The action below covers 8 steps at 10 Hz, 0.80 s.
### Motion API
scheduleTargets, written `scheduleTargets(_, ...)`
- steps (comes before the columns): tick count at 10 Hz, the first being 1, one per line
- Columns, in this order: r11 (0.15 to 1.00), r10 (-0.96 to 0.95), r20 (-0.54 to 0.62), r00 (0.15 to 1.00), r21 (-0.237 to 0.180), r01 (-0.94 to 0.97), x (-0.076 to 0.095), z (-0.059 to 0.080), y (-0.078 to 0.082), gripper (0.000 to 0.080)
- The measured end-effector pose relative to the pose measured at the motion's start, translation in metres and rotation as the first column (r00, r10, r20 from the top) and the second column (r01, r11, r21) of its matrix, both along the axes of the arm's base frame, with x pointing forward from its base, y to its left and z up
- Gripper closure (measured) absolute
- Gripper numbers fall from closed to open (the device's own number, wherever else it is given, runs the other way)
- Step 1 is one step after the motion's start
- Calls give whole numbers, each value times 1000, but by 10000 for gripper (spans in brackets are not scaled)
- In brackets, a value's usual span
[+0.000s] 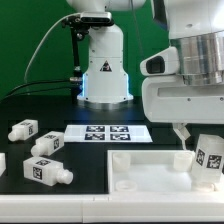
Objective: Assemble square table
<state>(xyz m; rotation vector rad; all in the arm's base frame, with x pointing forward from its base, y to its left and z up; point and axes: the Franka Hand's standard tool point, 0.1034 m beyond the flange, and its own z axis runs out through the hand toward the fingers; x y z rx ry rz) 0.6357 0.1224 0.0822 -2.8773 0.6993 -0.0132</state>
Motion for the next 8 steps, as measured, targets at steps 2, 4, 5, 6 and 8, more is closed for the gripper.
scheduleTargets(2,909,410,47,911,-102,-404,6,5,-11,151)
scheduleTargets(4,859,506,46,861,-124,-498,5,3,-11,151)
scheduleTargets(5,859,505,46,862,-124,-497,5,3,-11,241)
scheduleTargets(6,859,505,46,862,-124,-497,5,3,-11,374)
scheduleTargets(8,959,272,47,961,-95,-267,7,4,-16,514)
